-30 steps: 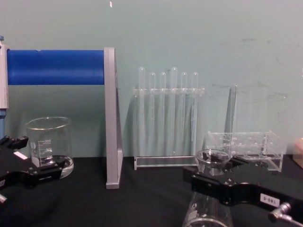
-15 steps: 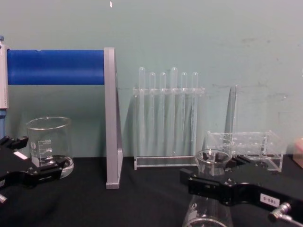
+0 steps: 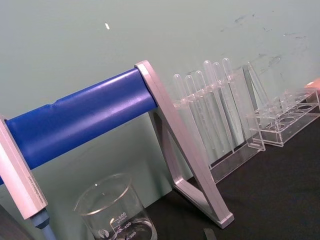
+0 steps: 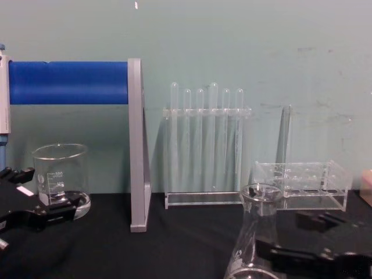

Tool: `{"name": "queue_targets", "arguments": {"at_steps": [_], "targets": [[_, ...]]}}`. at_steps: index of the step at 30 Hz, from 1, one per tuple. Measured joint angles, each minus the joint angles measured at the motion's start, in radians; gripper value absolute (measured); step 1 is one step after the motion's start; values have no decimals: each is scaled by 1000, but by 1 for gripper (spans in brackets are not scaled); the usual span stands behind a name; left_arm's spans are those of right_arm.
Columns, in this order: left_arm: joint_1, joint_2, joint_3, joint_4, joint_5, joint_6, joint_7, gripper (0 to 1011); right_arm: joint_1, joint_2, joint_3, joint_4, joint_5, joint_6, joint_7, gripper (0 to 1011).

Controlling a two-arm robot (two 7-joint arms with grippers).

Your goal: Grasp the erlenmeyer flask with one hand, shake it three times, then place it back.

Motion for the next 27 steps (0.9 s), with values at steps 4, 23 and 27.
{"name": "queue_targets", "arguments": {"at_steps": [4,23,27], "targets": [[0,0,0,0,0,0,0,1001,-52,48,31,-49,20,1,5,1000],[0,0,0,0,0,0,0,1001,-56,7,147,-9,-105,-46,-219,1000],[0,0,0,0,0,0,0,1001,-1,-39,130,62,-200,-97,-293,1000]]}}
